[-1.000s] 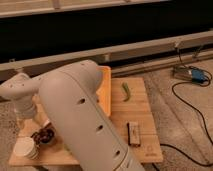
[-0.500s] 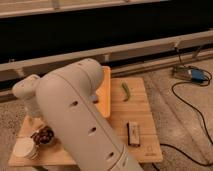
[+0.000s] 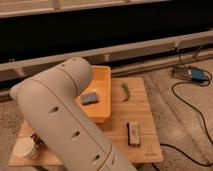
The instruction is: Place brush in plastic cup
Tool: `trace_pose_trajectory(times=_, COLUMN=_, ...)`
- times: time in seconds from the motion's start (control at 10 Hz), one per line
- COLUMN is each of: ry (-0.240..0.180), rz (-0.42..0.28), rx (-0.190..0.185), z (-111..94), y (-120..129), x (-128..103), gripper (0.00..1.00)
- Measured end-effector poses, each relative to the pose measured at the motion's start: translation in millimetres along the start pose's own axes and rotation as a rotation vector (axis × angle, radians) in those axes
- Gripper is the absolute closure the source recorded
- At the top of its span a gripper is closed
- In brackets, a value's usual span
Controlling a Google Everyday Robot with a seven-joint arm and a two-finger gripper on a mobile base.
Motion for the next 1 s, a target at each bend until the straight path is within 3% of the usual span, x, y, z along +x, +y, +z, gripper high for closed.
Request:
trace_pose_trajectory(times=0.2, ry=-0.003, rz=0.002, rx=0.013, z=5, y=0, x=-1, gripper=0.35)
trace_pose_trajectory(times=0.4, ry=-0.002, rz=0.007, rx=0.027, z=11, y=-2, x=0, gripper=0.46)
trace_pose_trajectory(times=0.9, ry=-0.005, rz=0.038, rx=0.007, z=12, y=-15, x=3, gripper=0.96)
trace_pose_trajectory(times=1.0, ry=-0.011, rz=0.036, rx=-0.010, z=8, y=-15, x=3, gripper=1.00)
